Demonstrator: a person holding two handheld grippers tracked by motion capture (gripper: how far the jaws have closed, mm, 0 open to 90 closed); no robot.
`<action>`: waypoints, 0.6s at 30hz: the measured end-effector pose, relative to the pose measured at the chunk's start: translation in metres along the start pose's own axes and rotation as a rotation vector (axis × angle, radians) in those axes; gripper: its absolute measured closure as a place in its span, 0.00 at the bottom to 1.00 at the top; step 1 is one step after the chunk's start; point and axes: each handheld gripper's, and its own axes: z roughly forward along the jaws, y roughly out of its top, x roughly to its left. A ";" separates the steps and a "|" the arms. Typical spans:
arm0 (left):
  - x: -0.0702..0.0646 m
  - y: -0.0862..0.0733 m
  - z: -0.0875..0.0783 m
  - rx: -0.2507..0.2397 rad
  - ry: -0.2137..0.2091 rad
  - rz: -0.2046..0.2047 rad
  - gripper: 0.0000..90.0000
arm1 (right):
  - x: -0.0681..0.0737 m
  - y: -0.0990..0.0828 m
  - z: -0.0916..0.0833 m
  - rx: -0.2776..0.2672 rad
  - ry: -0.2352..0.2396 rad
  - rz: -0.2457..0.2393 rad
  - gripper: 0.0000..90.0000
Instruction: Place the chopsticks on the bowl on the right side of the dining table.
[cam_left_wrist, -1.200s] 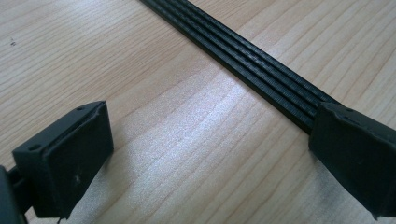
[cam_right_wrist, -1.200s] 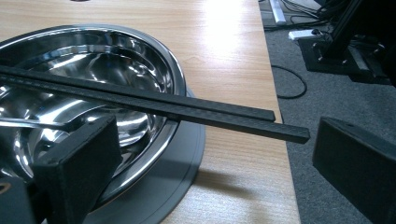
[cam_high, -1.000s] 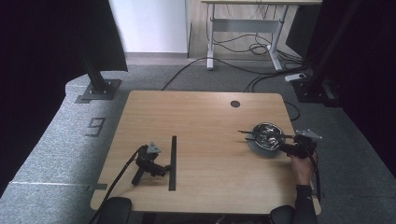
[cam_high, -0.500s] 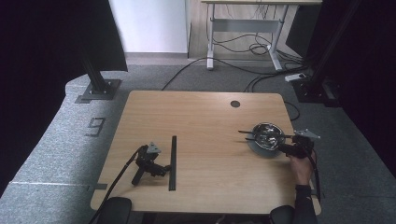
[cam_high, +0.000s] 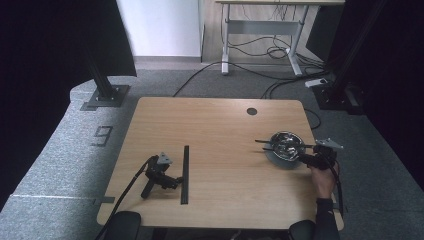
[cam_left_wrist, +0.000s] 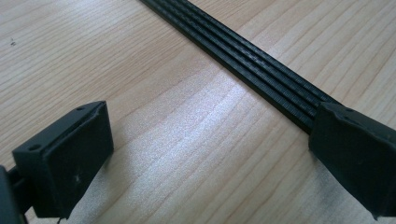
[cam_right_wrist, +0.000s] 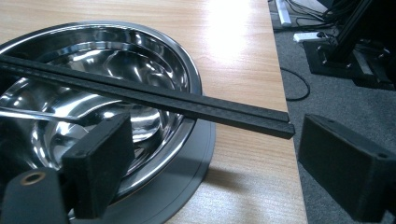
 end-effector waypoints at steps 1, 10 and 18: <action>0.000 0.000 0.000 0.000 0.000 0.000 0.00 | 0.000 0.000 0.000 0.002 0.002 -0.001 0.14; 0.000 0.000 0.000 0.000 0.000 0.000 0.00 | 0.005 0.001 0.001 0.012 -0.002 -0.015 0.14; 0.000 0.000 0.000 0.000 0.000 0.000 0.00 | 0.004 0.001 0.001 0.013 -0.001 -0.014 0.14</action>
